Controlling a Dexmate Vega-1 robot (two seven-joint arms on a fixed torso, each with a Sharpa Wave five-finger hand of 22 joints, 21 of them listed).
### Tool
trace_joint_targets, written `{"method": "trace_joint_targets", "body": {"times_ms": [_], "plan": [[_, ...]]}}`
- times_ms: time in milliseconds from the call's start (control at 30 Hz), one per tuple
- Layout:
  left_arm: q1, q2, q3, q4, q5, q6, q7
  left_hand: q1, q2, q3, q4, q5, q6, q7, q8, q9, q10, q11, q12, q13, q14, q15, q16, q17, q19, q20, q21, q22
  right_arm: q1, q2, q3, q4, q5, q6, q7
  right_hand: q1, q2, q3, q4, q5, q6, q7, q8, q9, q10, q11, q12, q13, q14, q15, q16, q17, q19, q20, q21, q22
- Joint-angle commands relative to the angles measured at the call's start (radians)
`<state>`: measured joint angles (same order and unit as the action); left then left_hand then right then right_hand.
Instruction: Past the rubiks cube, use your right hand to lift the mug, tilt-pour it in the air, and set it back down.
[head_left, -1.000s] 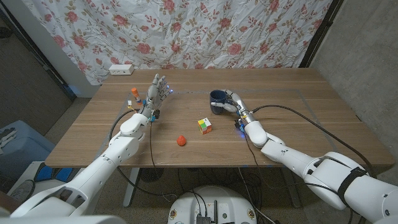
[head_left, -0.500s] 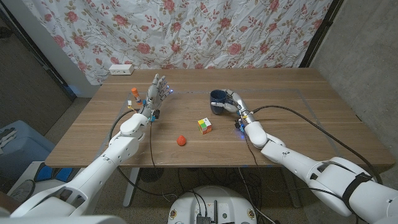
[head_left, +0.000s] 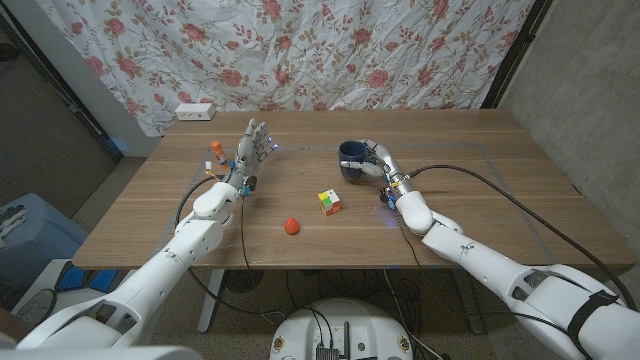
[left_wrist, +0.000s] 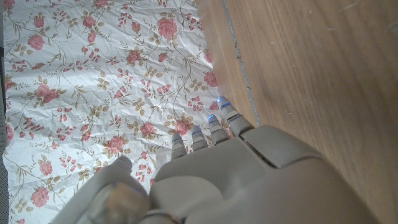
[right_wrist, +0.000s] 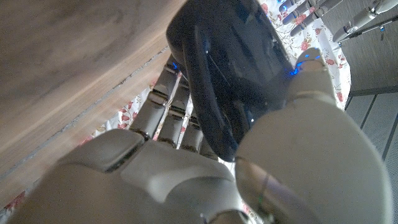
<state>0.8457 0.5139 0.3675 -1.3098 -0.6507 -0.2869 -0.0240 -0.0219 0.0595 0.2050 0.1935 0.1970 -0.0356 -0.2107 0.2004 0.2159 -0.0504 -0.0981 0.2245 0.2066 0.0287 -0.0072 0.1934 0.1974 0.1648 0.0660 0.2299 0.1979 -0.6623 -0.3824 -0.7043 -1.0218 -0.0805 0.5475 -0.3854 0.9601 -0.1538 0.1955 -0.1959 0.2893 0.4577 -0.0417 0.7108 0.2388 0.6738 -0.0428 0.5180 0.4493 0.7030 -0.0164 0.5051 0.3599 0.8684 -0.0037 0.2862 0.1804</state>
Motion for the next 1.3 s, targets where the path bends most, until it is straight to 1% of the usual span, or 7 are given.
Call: {"method": "trace_joint_targets", "body": {"times_ms": [33, 267, 333, 567, 700, 900, 1300], "plan": [[0.001, 0.0, 0.0, -0.001, 0.0, 0.0, 0.0, -0.003, 0.119, 0.006, 0.001, 0.004, -0.003, -0.007, 0.002, 0.003, -0.003, -0.006, 0.004, 0.005, 0.008, -0.004, 0.005, 0.005, 0.009, 0.0, 0.006, 0.003, -0.056, -0.068, 0.038, -0.194, 0.005, -0.141, 0.043, 0.146, 0.144, 0.059, 0.028, 0.01, 0.106, -0.098, 0.007, 0.001, 0.108, -0.1, 0.005, 0.009, 0.061, -0.195, -0.001, 0.005, 0.005, 0.006, -0.002, 0.0], [0.0, 0.0, 0.0, -0.001, 0.0, 0.0, 0.0, -0.003, 0.119, 0.006, 0.001, 0.004, -0.002, -0.007, 0.003, 0.003, -0.003, -0.004, 0.004, 0.005, 0.008, -0.004, 0.005, 0.005, 0.009, 0.0, 0.006, 0.003, -0.074, -0.111, 0.048, -0.294, -0.019, -0.222, 0.062, 0.147, 0.144, 0.06, 0.03, 0.011, 0.116, -0.098, 0.012, 0.0, 0.119, -0.102, 0.007, 0.009, 0.064, -0.194, -0.001, 0.006, 0.006, 0.007, -0.004, 0.001], [0.001, 0.0, 0.0, -0.001, 0.0, 0.0, 0.0, -0.003, 0.119, 0.006, 0.001, 0.004, -0.002, -0.007, 0.003, 0.003, -0.003, -0.005, 0.004, 0.005, 0.008, -0.004, 0.005, 0.005, 0.009, -0.001, 0.006, 0.003, -0.077, -0.125, 0.052, -0.316, -0.022, -0.233, 0.073, 0.148, 0.144, 0.061, 0.031, 0.011, 0.12, -0.099, 0.013, -0.001, 0.125, -0.107, 0.008, 0.01, 0.065, -0.195, -0.001, 0.007, 0.007, 0.006, -0.003, 0.001], [0.001, 0.0, 0.0, -0.001, 0.0, 0.0, 0.0, -0.003, 0.119, 0.006, 0.001, 0.004, -0.003, -0.007, 0.002, 0.003, -0.004, -0.007, 0.004, 0.005, 0.008, -0.003, 0.005, 0.005, 0.009, 0.0, 0.006, 0.003, -0.098, -0.17, 0.067, -0.409, -0.058, -0.304, 0.073, 0.157, 0.149, 0.067, 0.03, 0.014, 0.135, -0.099, 0.02, -0.003, 0.142, -0.109, 0.012, 0.01, 0.073, -0.199, -0.002, 0.008, 0.009, 0.004, -0.004, 0.001], [0.001, 0.0, 0.0, -0.001, 0.0, 0.0, 0.0, -0.003, 0.119, 0.006, 0.001, 0.004, -0.002, -0.007, 0.002, 0.003, -0.004, -0.006, 0.004, 0.005, 0.008, -0.003, 0.005, 0.005, 0.009, -0.001, 0.006, 0.003, -0.103, -0.19, 0.074, -0.442, -0.069, -0.33, 0.083, 0.159, 0.151, 0.07, 0.031, 0.016, 0.139, -0.101, 0.022, -0.004, 0.146, -0.111, 0.012, 0.011, 0.075, -0.197, -0.005, 0.007, 0.008, 0.005, -0.005, 0.001], [0.001, 0.0, 0.0, -0.001, 0.0, 0.0, 0.001, -0.003, 0.119, 0.006, 0.001, 0.004, -0.001, -0.007, 0.003, 0.003, -0.003, -0.007, 0.004, 0.005, 0.008, -0.003, 0.005, 0.005, 0.009, 0.0, 0.006, 0.003, -0.114, -0.226, 0.085, -0.511, -0.092, -0.399, 0.098, 0.16, 0.151, 0.071, 0.031, 0.017, 0.148, -0.1, 0.026, -0.005, 0.155, -0.114, 0.012, 0.009, 0.082, -0.197, -0.005, 0.007, 0.009, 0.005, -0.006, 0.001], [0.0, 0.0, 0.0, -0.001, 0.0, 0.001, 0.001, -0.003, 0.119, 0.006, 0.001, 0.004, -0.002, -0.007, 0.003, 0.003, -0.002, -0.006, 0.004, 0.005, 0.008, -0.004, 0.005, 0.005, 0.009, -0.001, 0.006, 0.003, -0.12, -0.286, 0.097, -0.602, -0.126, -0.489, 0.143, 0.169, 0.152, 0.077, 0.03, 0.022, 0.159, -0.102, 0.032, -0.008, 0.166, -0.114, 0.011, 0.011, 0.095, -0.198, -0.007, 0.007, 0.017, -0.001, -0.004, 0.002]]}}
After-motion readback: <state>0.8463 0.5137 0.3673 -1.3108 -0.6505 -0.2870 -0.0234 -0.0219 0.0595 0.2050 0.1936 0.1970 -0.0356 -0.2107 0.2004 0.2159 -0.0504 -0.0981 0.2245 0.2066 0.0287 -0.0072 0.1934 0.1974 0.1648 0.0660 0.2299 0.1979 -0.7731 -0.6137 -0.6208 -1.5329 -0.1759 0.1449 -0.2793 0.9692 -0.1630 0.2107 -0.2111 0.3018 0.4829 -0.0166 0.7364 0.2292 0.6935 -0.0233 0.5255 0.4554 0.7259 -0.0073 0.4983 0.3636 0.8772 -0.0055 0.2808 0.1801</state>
